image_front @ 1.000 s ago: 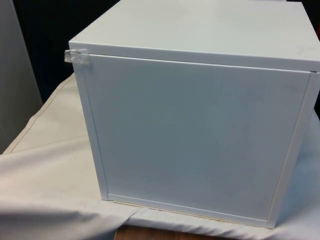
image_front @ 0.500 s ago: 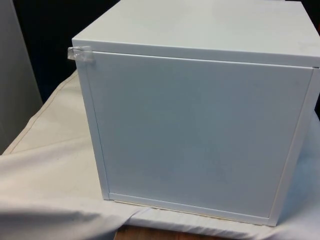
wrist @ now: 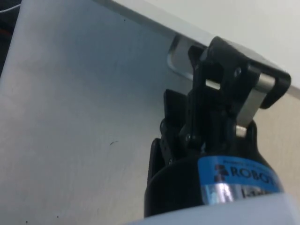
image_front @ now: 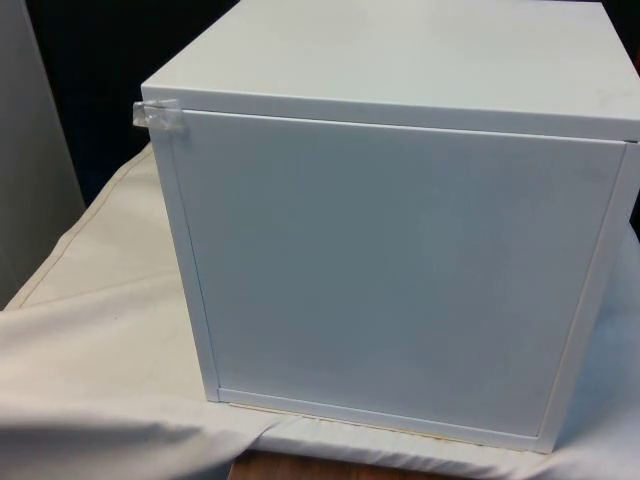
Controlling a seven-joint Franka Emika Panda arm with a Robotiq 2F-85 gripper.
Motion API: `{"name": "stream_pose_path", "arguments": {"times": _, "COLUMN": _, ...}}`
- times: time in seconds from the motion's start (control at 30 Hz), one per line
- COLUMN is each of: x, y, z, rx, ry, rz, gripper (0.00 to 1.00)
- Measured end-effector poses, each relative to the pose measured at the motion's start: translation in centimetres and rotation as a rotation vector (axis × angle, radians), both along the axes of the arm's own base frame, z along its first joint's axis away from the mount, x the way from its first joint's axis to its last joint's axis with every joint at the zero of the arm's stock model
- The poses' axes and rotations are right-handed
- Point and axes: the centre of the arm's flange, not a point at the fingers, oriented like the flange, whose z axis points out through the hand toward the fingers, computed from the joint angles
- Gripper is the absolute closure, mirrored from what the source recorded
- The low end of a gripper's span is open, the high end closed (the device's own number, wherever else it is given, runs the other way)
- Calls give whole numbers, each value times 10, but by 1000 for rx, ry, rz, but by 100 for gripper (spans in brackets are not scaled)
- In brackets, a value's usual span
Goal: Open the drawer, then close it.
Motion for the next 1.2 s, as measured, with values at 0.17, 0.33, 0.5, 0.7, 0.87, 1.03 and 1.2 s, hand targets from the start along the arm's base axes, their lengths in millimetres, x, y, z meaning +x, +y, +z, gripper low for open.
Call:
{"name": "stream_pose_path", "arguments": {"times": 0.17, "x": -2, "y": 0, "z": -3, "rx": 3, "ry": 0, "rz": -1, "gripper": 28}}
{"name": "stream_pose_path", "arguments": {"times": 0.33, "x": -2, "y": 0, "z": -3, "rx": 3, "ry": 0, "rz": -1, "gripper": 1}}
{"name": "stream_pose_path", "arguments": {"times": 0.5, "x": -2, "y": 0, "z": -3, "rx": 3, "ry": 0, "rz": -1, "gripper": 0}}
{"name": "stream_pose_path", "arguments": {"times": 0.7, "x": -2, "y": -1, "z": -3, "rx": 3, "ry": 3, "rz": -2, "gripper": 0}}
{"name": "stream_pose_path", "arguments": {"times": 0.87, "x": -7, "y": 1, "z": -12, "rx": 3, "ry": 23, "rz": 2, "gripper": 0}}
{"name": "stream_pose_path", "arguments": {"times": 1.03, "x": -7, "y": 1, "z": -12, "rx": 3, "ry": 23, "rz": 2, "gripper": 0}}
{"name": "stream_pose_path", "arguments": {"times": 1.2, "x": -10, "y": 1, "z": -16, "rx": 3, "ry": 32, "rz": 4, "gripper": 0}}
